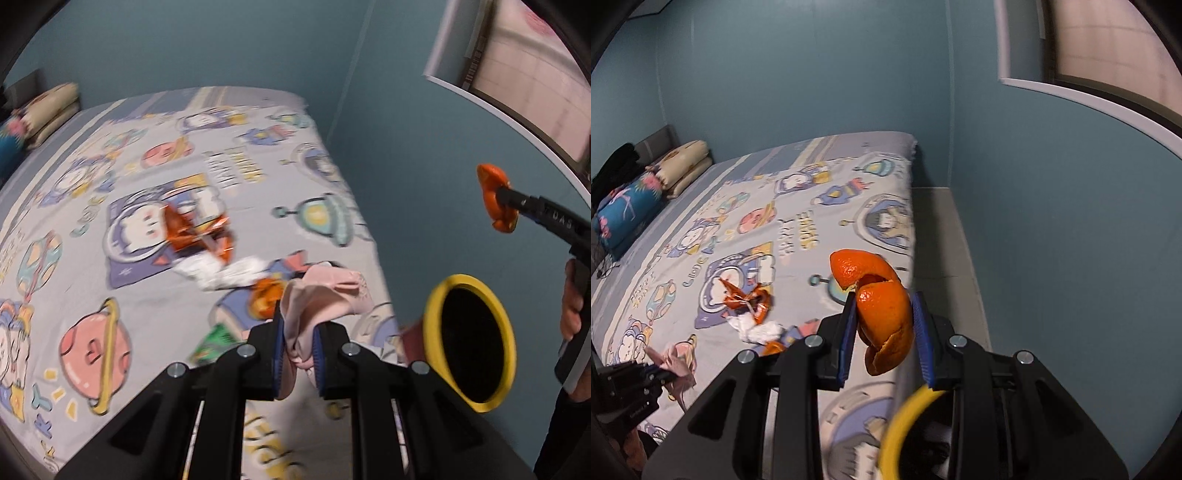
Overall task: Collect trash
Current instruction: 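Carry the pink cloth and orange peel to the yellow bin with both tools, then open the left tool over the bin while the right tool drops the peel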
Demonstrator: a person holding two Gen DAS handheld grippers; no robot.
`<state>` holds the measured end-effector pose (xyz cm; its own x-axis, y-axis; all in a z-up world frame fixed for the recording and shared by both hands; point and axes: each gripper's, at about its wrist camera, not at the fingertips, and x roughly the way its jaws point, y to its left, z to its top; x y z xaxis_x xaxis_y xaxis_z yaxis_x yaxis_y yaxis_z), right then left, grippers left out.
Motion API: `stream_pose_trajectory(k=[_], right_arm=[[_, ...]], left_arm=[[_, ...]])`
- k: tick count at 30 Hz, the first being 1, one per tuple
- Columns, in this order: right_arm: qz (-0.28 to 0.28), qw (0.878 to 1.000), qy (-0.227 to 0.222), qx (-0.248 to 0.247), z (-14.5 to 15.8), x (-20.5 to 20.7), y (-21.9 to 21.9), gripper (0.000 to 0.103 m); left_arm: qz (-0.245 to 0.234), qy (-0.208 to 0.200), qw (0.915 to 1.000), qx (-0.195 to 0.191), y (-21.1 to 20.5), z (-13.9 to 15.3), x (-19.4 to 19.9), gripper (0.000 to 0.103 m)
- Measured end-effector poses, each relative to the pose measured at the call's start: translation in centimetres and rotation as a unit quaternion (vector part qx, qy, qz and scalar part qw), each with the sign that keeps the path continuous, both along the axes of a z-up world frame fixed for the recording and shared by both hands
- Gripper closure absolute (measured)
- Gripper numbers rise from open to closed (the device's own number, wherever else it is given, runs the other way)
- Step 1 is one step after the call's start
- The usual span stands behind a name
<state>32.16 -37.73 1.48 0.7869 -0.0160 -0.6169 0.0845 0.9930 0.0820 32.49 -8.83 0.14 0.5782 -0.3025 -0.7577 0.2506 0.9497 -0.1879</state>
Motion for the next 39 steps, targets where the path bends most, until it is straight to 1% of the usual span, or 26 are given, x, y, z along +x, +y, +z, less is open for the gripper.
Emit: stream_pose_trajectory(k=[7, 12, 18, 24, 28, 39], right_arm=[[-0.041, 0.999, 0.012, 0.016, -1.5, -4.4, -6.2, 0.075], [-0.062, 0.998, 0.021, 0.02, -2.7, -6.8, -8.9, 0.075], [-0.081, 0.995, 0.038, 0.033, -4.5, -8.9, -11.6, 0.075], [-0.091, 0.993, 0.055, 0.047, -6.7, -10.1, -13.0, 0.075], [-0.092, 0.991, 0.071, 0.061, -8.5, -10.4, -13.5, 0.075], [-0.096, 0.987, 0.101, 0.082, -11.7, -10.8, -14.2, 0.074]], left_arm=[[-0.076, -0.006, 0.9971, -0.002, -8.9, 1.0, -0.8, 0.091], [-0.117, 0.002, 0.9931, -0.003, -14.0, 0.3, -1.3, 0.091], [-0.155, 0.015, 0.9878, 0.002, -18.5, -1.1, -1.9, 0.091], [-0.181, 0.024, 0.9832, 0.004, -21.7, -2.6, -2.5, 0.091], [-0.193, 0.037, 0.9806, 0.004, -23.0, -3.9, -2.8, 0.091], [-0.199, 0.068, 0.9776, 0.01, -25.7, -7.9, -3.1, 0.091]])
